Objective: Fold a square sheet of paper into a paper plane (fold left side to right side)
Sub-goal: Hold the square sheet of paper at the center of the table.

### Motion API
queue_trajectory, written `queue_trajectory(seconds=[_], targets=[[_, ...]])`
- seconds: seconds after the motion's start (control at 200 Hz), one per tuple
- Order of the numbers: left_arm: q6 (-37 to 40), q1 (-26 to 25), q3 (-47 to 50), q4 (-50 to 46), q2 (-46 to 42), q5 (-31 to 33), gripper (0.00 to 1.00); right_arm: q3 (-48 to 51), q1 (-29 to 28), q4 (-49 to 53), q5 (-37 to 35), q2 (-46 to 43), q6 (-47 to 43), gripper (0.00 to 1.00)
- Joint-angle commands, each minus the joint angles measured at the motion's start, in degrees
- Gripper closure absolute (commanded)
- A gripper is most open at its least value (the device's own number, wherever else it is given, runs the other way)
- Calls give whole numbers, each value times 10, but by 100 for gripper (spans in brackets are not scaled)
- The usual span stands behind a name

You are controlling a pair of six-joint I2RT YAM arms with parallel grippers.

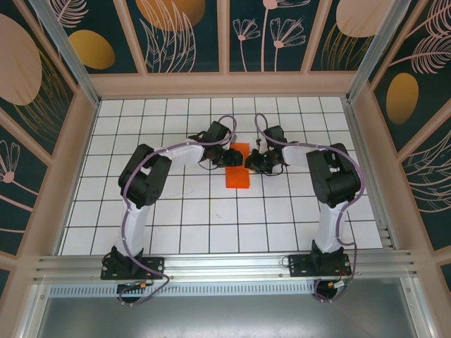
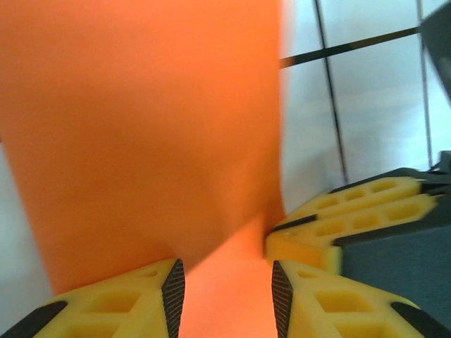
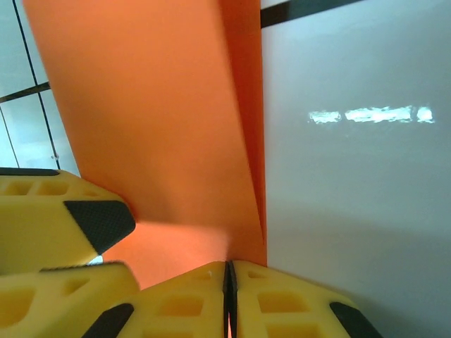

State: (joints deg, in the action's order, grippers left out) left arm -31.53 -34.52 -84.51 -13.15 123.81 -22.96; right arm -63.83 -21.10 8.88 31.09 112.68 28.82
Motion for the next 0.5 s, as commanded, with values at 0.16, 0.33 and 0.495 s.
queue_trajectory(seconds=[0.16,0.33,0.495], targets=[[18,9,23,-9,27,13,60,1,-6,42,-39,23,-11,87],[18,9,42,1,26,7,61,0,-4,16,-4,-5,-12,87],[16,9,52,7,25,4,61,-14,21,25,8,-62,-17,86]])
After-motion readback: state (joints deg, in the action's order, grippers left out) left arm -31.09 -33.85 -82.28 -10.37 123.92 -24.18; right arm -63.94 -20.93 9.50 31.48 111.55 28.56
